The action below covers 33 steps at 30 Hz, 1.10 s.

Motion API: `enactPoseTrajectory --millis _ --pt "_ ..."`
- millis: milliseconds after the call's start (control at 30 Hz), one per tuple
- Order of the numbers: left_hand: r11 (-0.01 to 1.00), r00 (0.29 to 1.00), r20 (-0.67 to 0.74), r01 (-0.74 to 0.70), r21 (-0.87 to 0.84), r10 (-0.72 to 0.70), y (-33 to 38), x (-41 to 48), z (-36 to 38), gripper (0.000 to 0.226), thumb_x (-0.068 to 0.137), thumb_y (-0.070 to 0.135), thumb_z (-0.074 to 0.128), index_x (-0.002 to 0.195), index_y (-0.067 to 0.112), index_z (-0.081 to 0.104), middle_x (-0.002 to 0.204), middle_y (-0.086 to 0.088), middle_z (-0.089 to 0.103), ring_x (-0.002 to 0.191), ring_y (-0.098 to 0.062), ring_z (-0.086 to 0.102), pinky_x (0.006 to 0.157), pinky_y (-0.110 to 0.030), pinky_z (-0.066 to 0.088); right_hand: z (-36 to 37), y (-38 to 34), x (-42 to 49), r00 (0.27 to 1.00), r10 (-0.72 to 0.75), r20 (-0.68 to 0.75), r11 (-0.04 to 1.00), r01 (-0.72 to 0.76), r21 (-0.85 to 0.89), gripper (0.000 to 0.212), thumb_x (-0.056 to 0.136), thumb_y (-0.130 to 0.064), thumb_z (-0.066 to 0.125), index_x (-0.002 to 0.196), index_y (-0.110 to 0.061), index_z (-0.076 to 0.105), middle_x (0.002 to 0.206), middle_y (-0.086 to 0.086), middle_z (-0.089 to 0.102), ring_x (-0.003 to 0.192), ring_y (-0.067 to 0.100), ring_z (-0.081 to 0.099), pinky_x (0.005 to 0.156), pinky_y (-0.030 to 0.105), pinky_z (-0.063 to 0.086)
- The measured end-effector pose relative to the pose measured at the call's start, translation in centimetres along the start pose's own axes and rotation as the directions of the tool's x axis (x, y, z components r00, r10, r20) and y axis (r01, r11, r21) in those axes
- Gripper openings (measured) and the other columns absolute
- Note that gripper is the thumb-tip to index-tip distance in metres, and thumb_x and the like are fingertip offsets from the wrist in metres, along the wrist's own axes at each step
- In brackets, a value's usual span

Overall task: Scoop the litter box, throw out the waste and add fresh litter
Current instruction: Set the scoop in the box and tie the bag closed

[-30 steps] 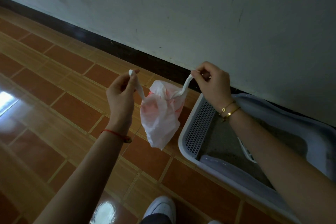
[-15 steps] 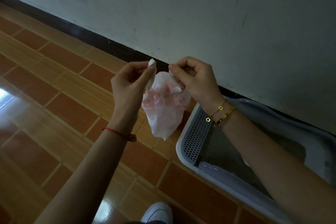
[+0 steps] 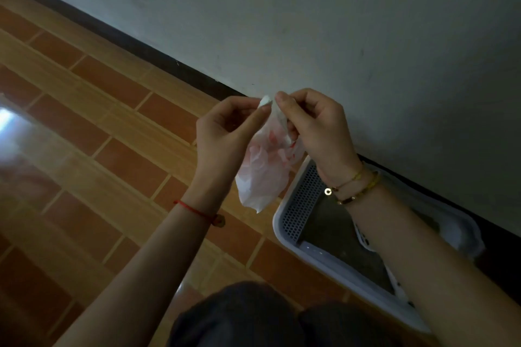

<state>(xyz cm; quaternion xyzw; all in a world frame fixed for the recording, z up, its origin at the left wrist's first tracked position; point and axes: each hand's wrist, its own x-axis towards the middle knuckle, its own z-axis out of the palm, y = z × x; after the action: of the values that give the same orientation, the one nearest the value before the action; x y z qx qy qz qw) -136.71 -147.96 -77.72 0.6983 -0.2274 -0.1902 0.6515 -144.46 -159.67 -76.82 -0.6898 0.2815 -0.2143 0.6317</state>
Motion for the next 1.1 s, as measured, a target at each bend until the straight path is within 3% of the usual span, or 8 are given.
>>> enactPoseTrajectory --millis 333,533,733,900,1100 --pt "0.996 0.996 -0.036 0.076 -0.055 -0.078 20.5 -1.9 -2.4 0.021 0.089 0.012 0.066 0.104 -0.002 0.067 0.093 -0.012 0.070 0.080 -0.018 0.069 0.073 -0.025 0.055 -0.6 -20.2 -3.4 0.998 0.041 -0.039 0.997 -0.038 0.066 0.017 0.088 -0.022 0.067 0.075 -0.011 0.065 0.052 -0.016 0.057 0.053 -0.003 0.054 0.056 0.014 0.045" --pt "0.995 0.997 -0.012 0.074 -0.068 -0.075 35.0 -3.0 -4.5 0.022 0.090 0.015 0.065 0.105 -0.001 0.066 0.094 -0.013 0.069 0.084 -0.024 0.070 0.077 -0.032 0.058 -1.4 -34.7 -5.8 0.999 0.028 -0.034 0.998 -0.025 0.061 0.016 0.086 -0.024 0.069 0.077 -0.011 0.067 0.057 -0.012 0.060 0.057 -0.001 0.057 0.056 0.017 0.047" --pt "0.998 0.998 0.018 0.054 -0.020 -0.053 47.8 -3.9 -7.1 0.024 0.090 0.021 0.066 0.104 0.001 0.066 0.094 -0.015 0.070 0.085 -0.030 0.070 0.080 -0.052 0.058 -2.4 -47.6 -7.9 1.000 -0.029 -0.009 0.999 0.029 0.012 0.019 0.084 -0.024 0.071 0.079 -0.007 0.067 0.067 0.000 0.064 0.062 0.011 0.060 0.058 0.026 0.051" --pt "0.997 1.000 -0.009 -0.007 0.073 0.008 56.1 -5.2 -9.0 0.022 0.089 0.022 0.067 0.102 0.004 0.068 0.091 -0.011 0.070 0.081 -0.026 0.070 0.076 -0.048 0.059 -2.6 -55.7 -9.8 0.997 -0.077 -0.008 0.995 0.076 -0.070 0.018 0.082 -0.028 0.072 0.079 -0.011 0.068 0.073 0.000 0.069 0.072 0.017 0.066 0.066 0.032 0.057" --pt "0.995 0.996 -0.088 0.021 0.094 -0.012 61.9 -7.4 -10.9 0.022 0.087 0.026 0.069 0.099 0.008 0.071 0.089 -0.005 0.072 0.081 -0.021 0.070 0.077 -0.046 0.059 -1.8 -61.7 -12.0 0.998 -0.067 0.018 0.997 0.068 -0.044 0.015 0.080 -0.026 0.073 0.077 -0.012 0.068 0.071 0.001 0.069 0.071 0.017 0.067 0.066 0.031 0.057"
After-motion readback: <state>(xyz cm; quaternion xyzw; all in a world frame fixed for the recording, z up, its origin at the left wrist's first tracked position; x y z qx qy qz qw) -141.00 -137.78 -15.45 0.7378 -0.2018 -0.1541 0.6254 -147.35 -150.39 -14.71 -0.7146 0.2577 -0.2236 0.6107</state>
